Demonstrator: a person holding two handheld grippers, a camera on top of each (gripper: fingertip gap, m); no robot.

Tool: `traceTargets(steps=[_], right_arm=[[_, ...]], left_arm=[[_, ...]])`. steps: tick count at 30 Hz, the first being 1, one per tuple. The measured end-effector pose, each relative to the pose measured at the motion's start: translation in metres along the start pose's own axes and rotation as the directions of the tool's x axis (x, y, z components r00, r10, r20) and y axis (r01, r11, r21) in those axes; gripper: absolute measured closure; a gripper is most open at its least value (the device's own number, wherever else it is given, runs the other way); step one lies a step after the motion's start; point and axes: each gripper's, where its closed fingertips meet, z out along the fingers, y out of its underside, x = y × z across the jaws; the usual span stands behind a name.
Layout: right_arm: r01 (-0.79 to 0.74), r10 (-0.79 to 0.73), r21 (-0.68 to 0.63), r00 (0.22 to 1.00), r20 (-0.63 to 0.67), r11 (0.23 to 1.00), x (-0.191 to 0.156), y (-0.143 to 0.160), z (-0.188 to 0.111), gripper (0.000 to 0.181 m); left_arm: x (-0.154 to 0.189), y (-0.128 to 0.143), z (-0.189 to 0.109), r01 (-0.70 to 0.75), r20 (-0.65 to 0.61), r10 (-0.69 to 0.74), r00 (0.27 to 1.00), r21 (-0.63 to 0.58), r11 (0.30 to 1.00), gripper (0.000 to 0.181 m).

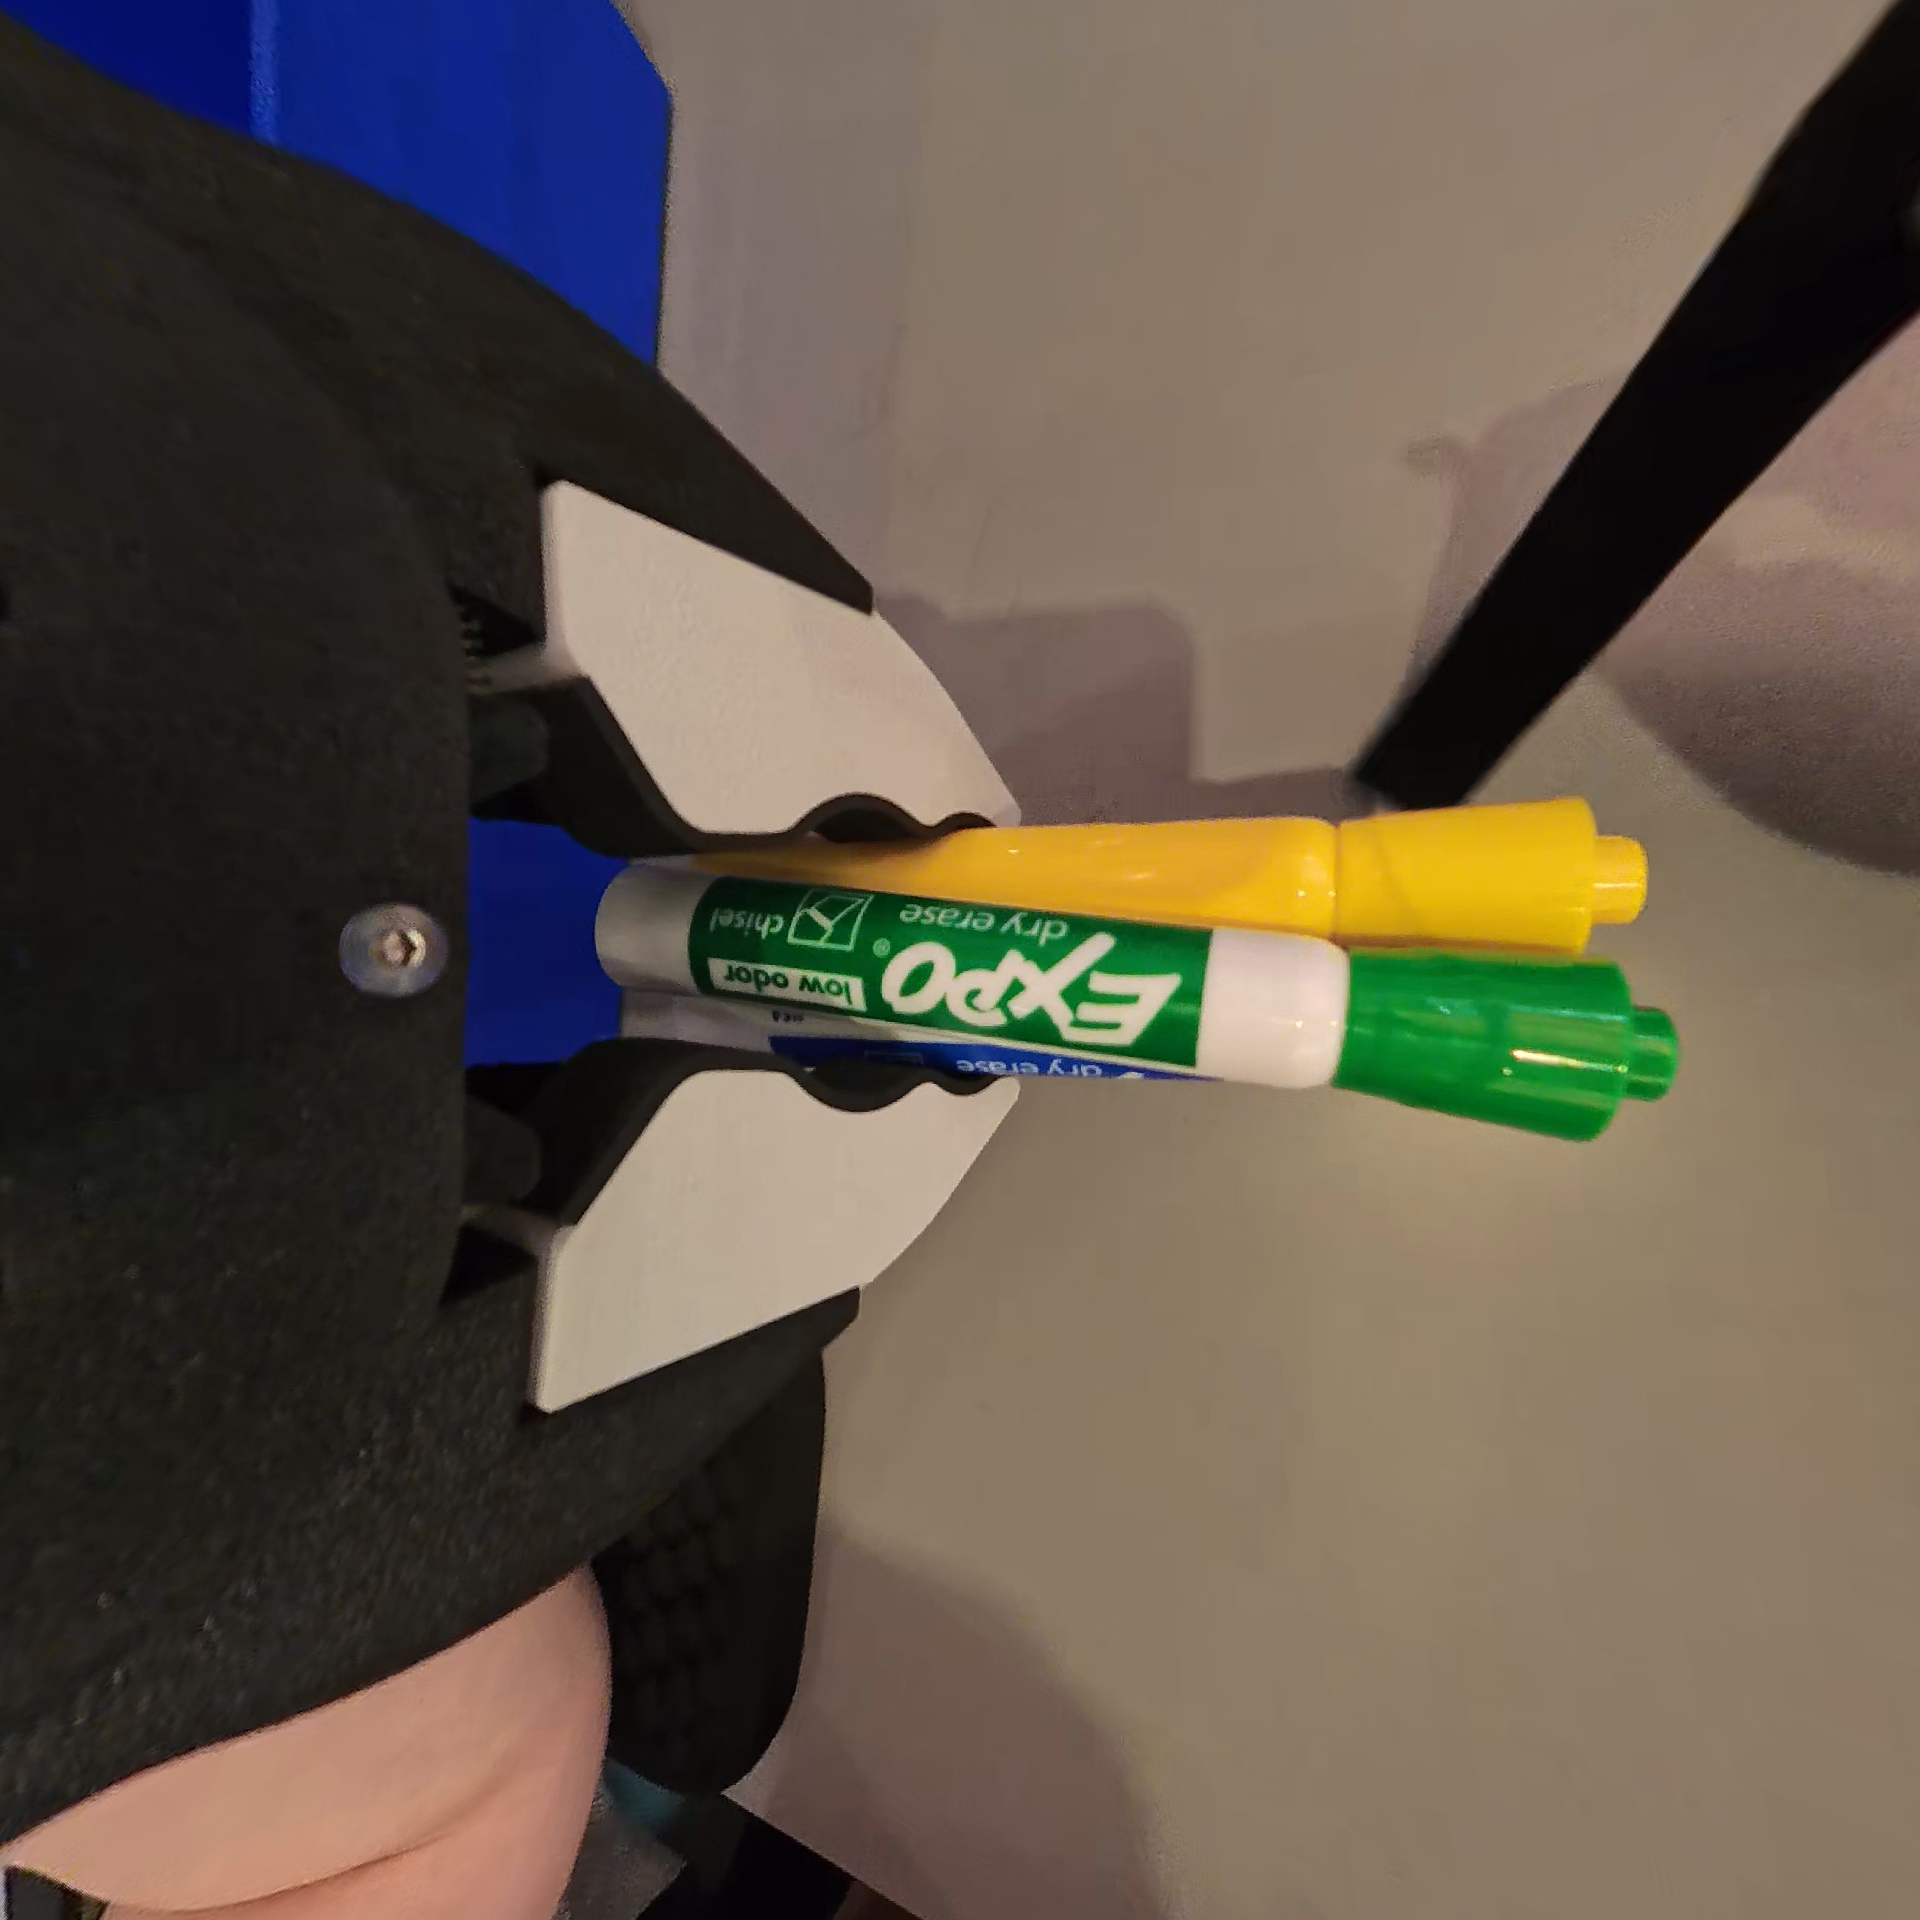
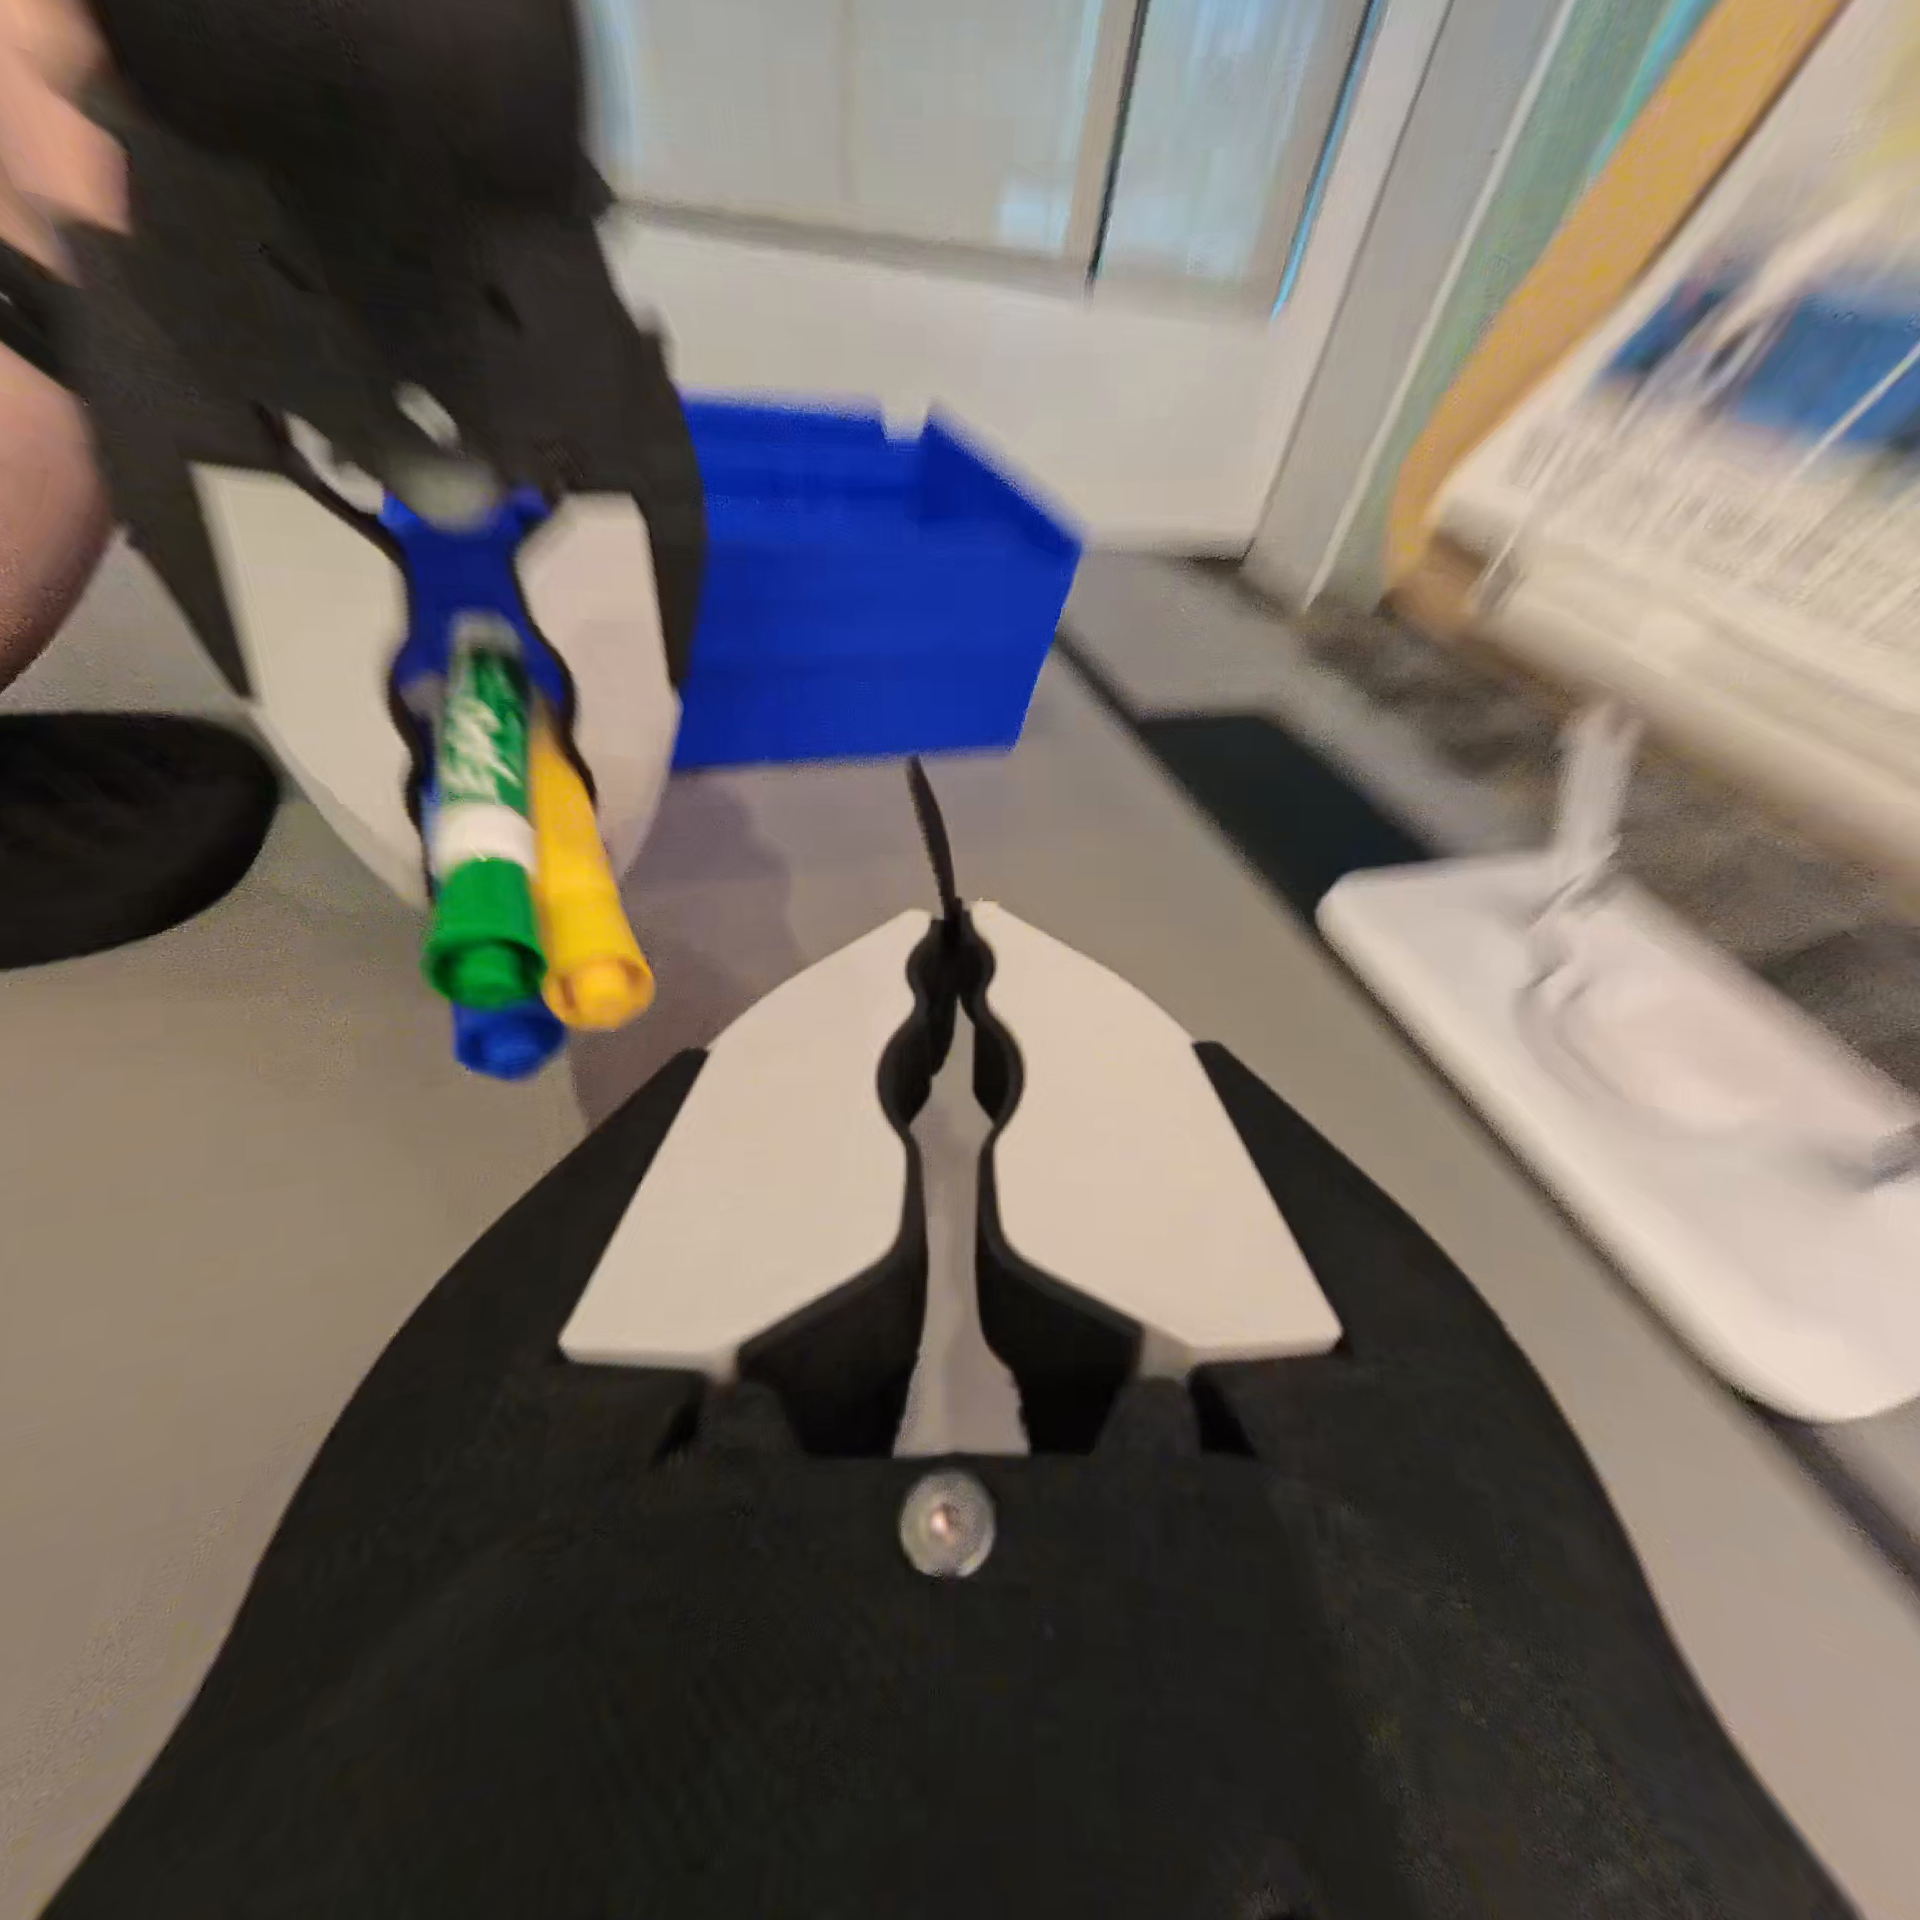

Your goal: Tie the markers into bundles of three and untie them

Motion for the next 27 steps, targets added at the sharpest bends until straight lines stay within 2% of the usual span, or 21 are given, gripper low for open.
traceTargets(steps=[2, 5, 8, 12, 16, 21, 27], right_arm=[[0.184, -0.173, 0.112, 0.98, -0.097, 0.977, -0.011, -0.033, -0.02, 0.178], [0.425, -0.404, 0.139, 0.902, -0.154, 0.895, -0.042, -0.06, -0.031, 0.178], [0.603, -0.585, 0.136, 0.797, -0.149, 0.786, -0.079, -0.073, -0.029, 0.178], [0.801, -0.79, 0.094, 0.598, -0.13, 0.591, -0.119, -0.071, -0.017, 0.178], [0.903, -0.898, 0.103, 0.427, -0.108, 0.417, -0.151, -0.065, -0.005, 0.178], [0.934, -0.939, 0.111, 0.342, -0.014, 0.339, -0.164, -0.051, 0.001, 0.178], [0.968, -0.976, 0.123, 0.213, 0.043, 0.217, -0.171, -0.053, -0.002, 0.177]], left_arm=[[0.001, -0.002, 0.002, 0.004, -0.017, -0.004, 1.0, 0.005, 1.0, 0.142], [0.0, -0.006, 0.004, 0.003, -0.019, -0.003, 1.0, 0.01, 1.0, 0.143], [0.002, -0.01, 0.004, -0.019, -0.016, 0.019, 1.0, 0.024, 1.0, 0.142], [0.003, -0.009, -0.003, -0.023, 0.004, 0.023, 1.0, 0.027, 0.999, 0.143], [0.008, -0.012, -0.013, -0.053, 0.021, 0.051, 0.998, 0.065, 0.996, 0.143], [0.018, -0.013, -0.022, -0.091, 0.022, 0.089, 0.996, 0.086, 0.992, 0.143], [0.021, -0.014, -0.025, -0.109, 0.036, 0.106, 0.994, 0.086, 0.99, 0.143]])
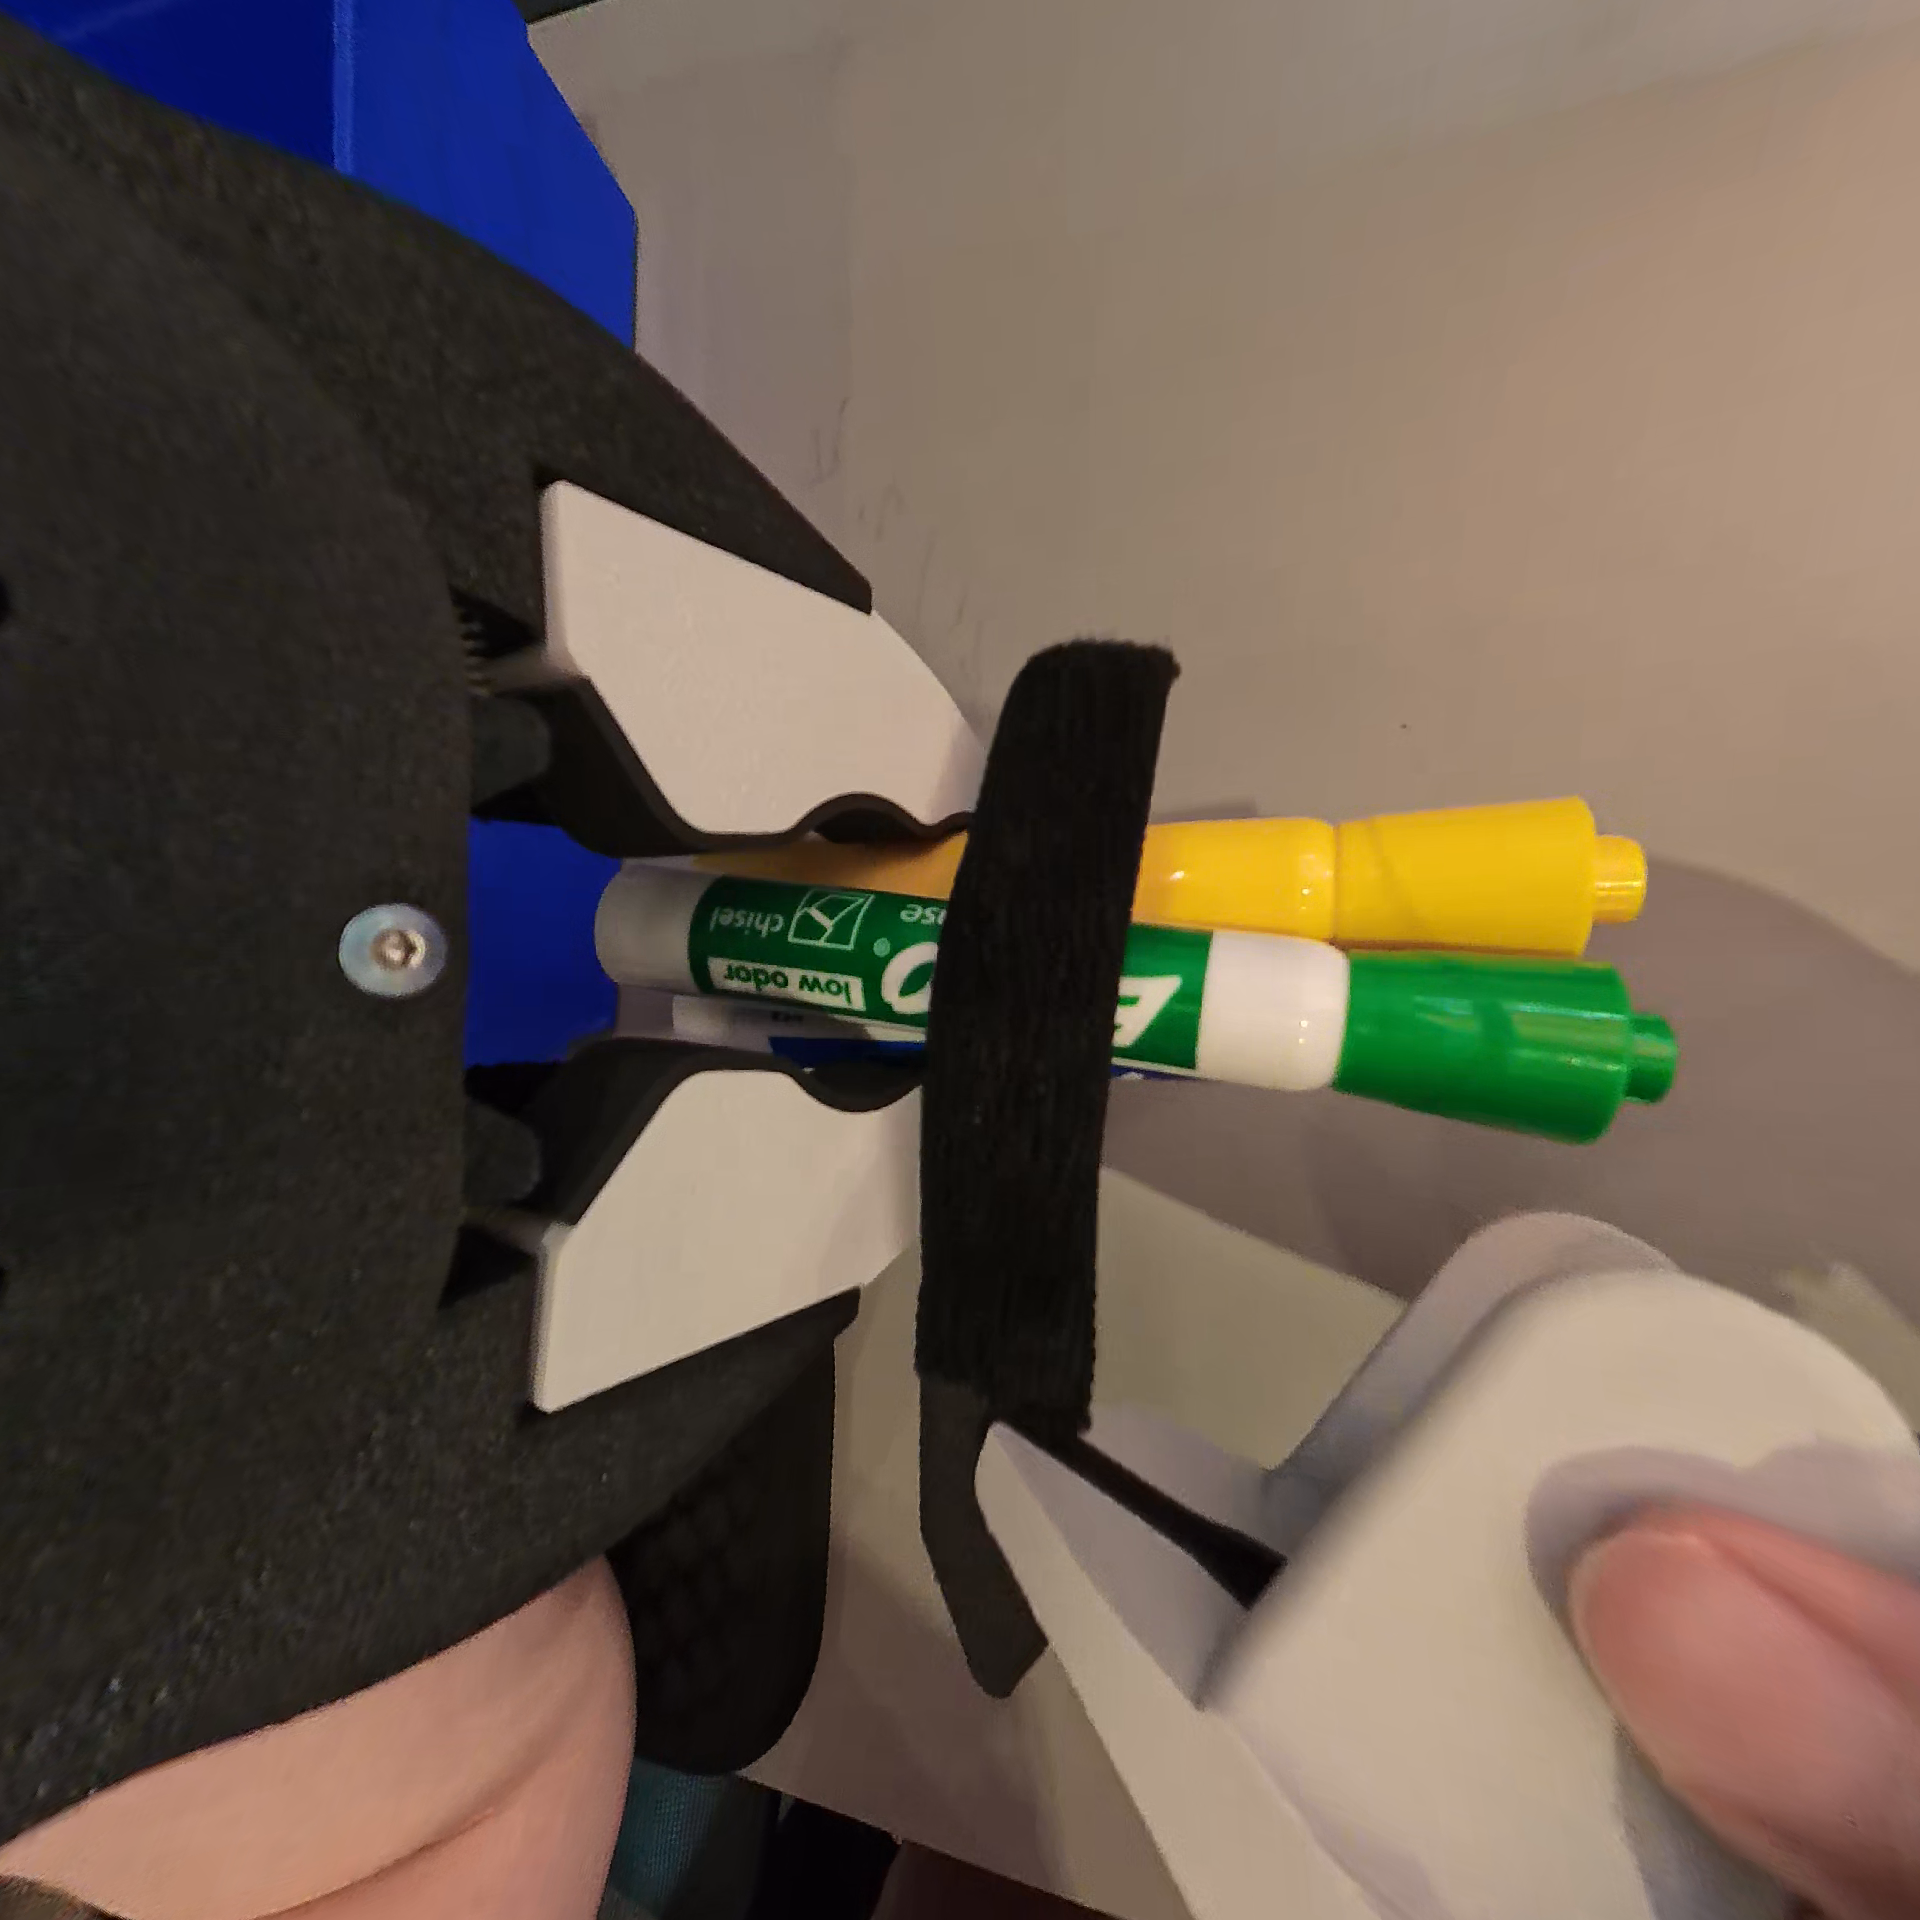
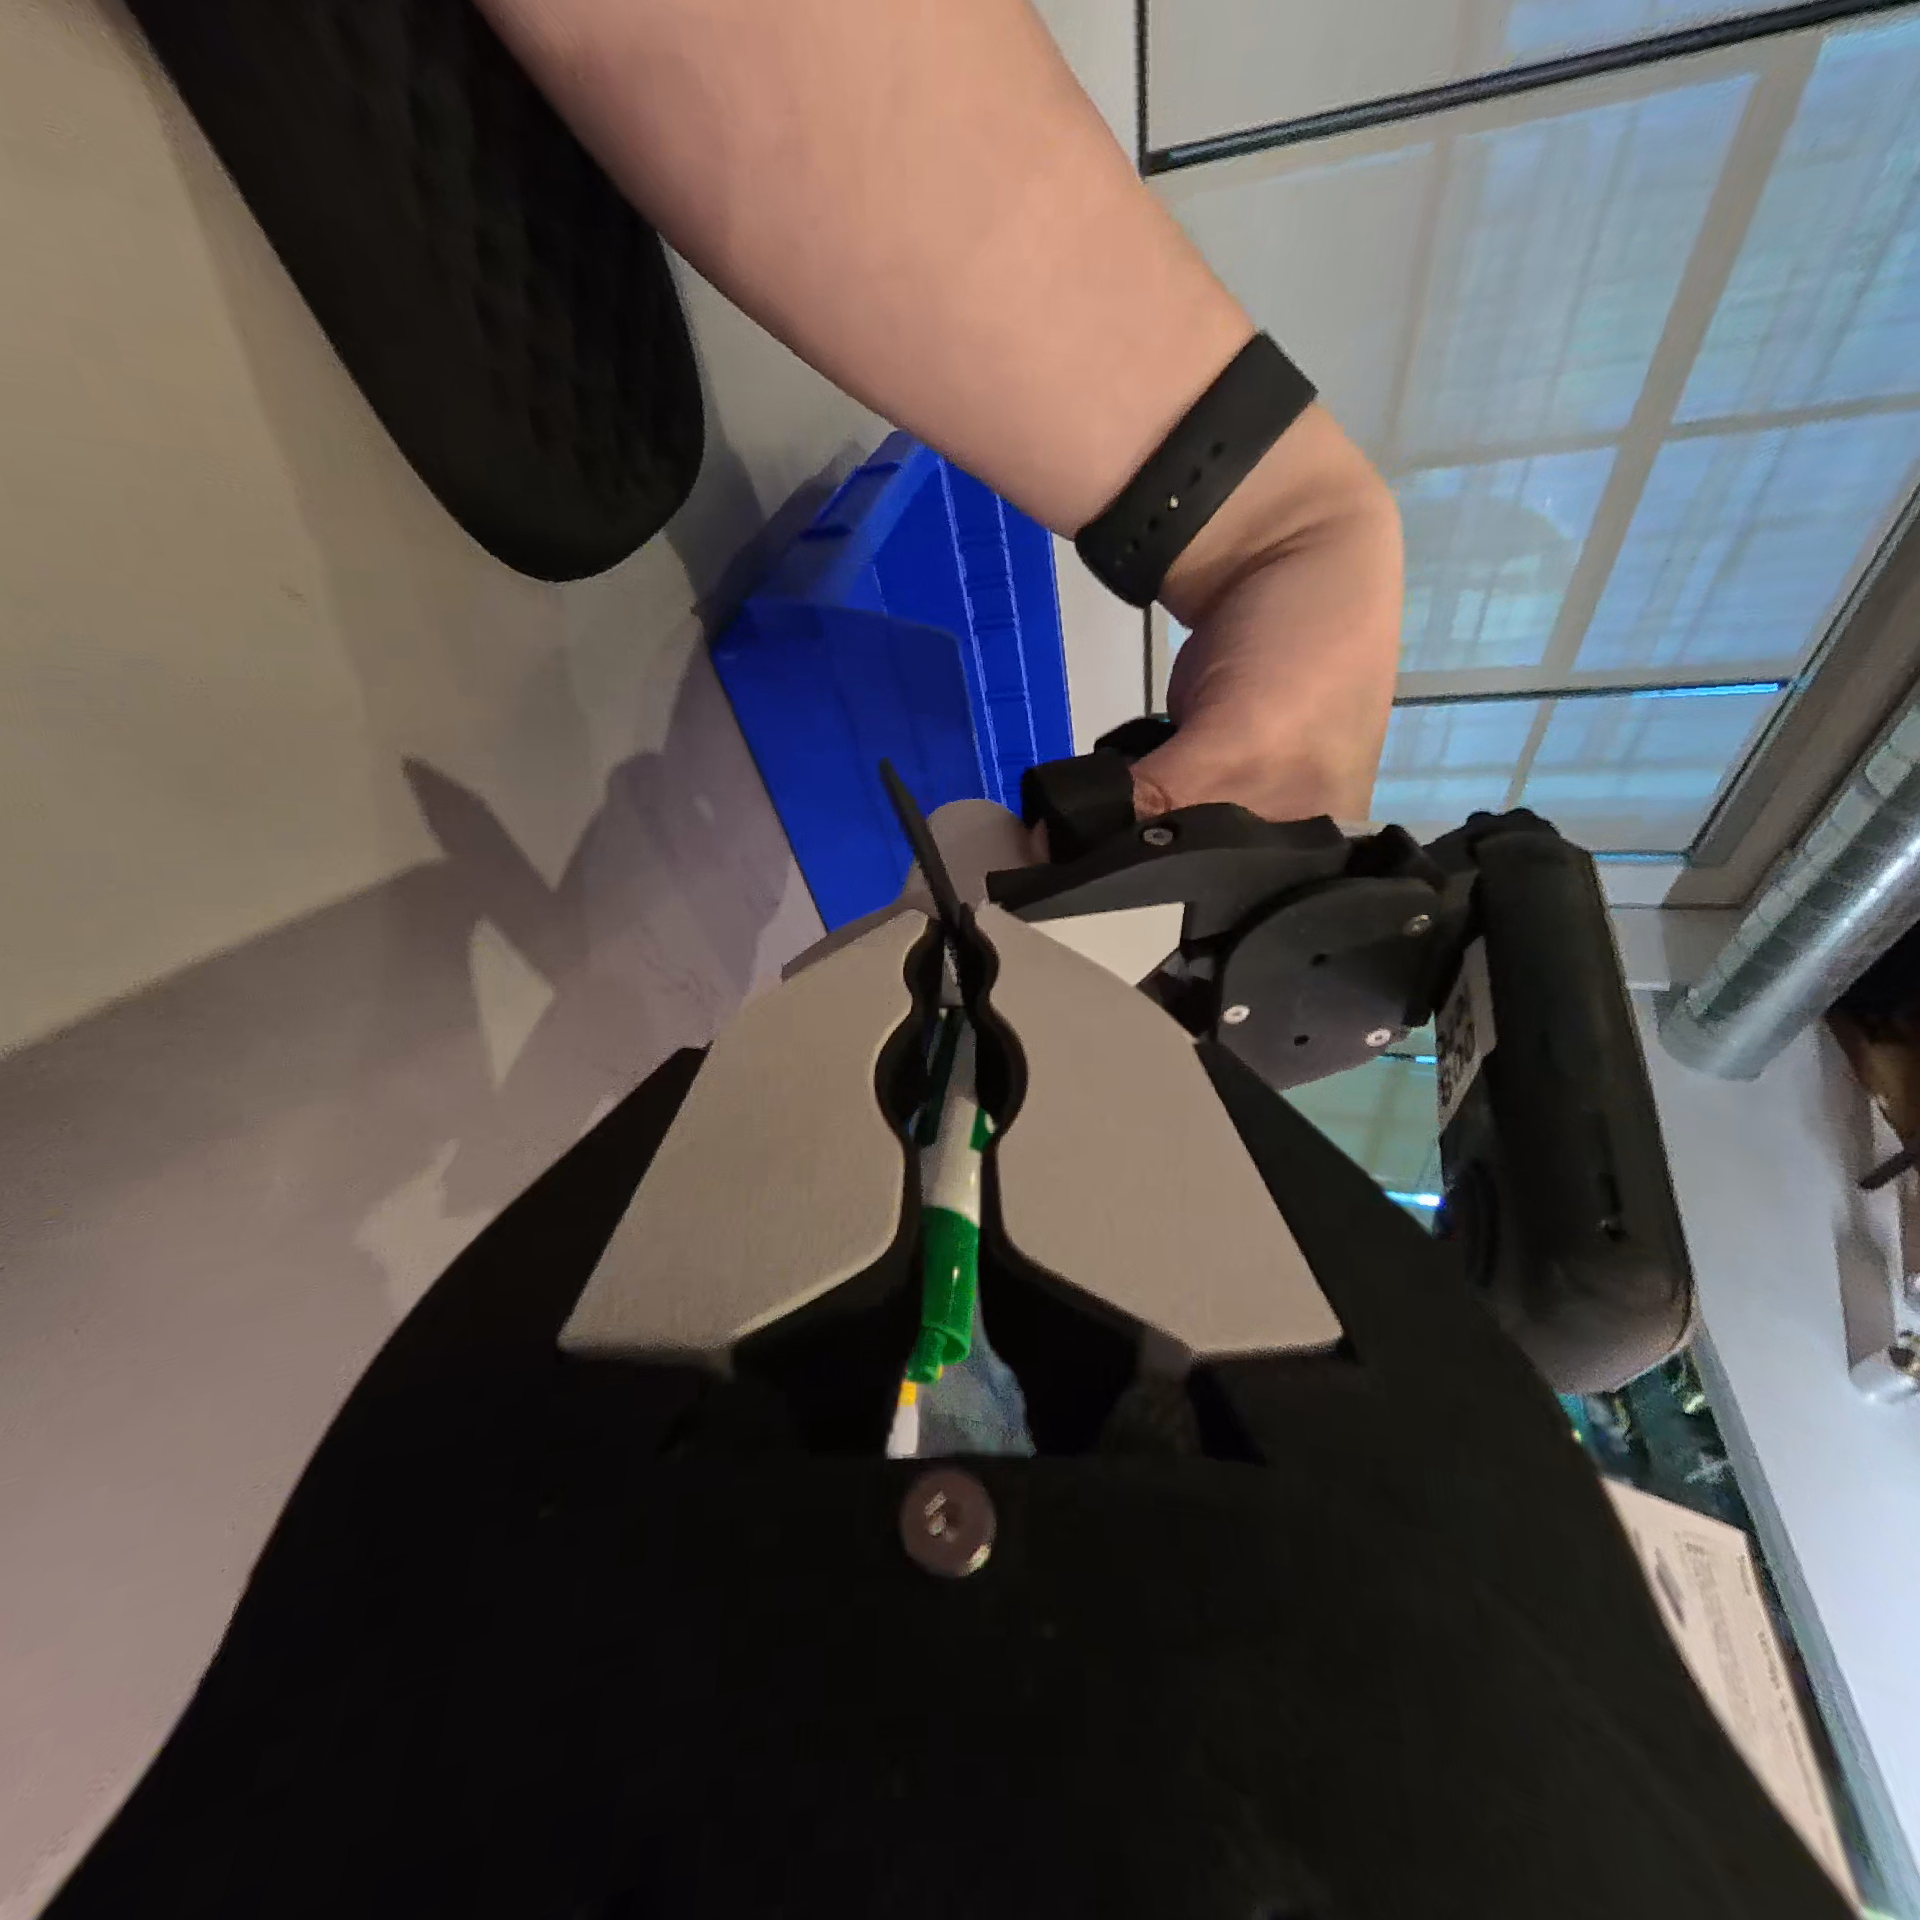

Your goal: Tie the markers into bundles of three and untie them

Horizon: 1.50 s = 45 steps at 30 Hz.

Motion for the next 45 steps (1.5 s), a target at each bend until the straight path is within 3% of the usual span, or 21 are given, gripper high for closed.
traceTargets(steps=[13, 34, 39, 45], right_arm=[[0.129, -0.137, 0.091, 0.987, 0.085, 0.987, 0.01, -0.03, -0.007, 0.178], [0.226, -0.221, -0.004, 0.956, 0.191, 0.974, -0.001, -0.012, -0.008, 0.17], [0.223, -0.214, -0.021, 0.956, 0.203, 0.975, -0.006, -0.009, -0.011, 0.167], [0.221, -0.208, -0.036, 0.954, 0.214, 0.975, -0.011, -0.007, -0.014, 0.164]], left_arm=[[0.014, -0.012, -0.008, -0.075, -0.026, 0.077, 0.997, 0.07, 0.995, 0.143], [0.019, -0.016, -0.012, -0.084, -0.05, 0.09, 0.995, 0.107, 0.991, 0.143], [0.018, -0.006, -0.007, -0.09, -0.033, 0.091, 0.995, 0.036, 0.995, 0.143], [0.018, -0.008, -0.006, -0.081, -0.041, 0.083, 0.996, 0.037, 0.996, 0.143]])
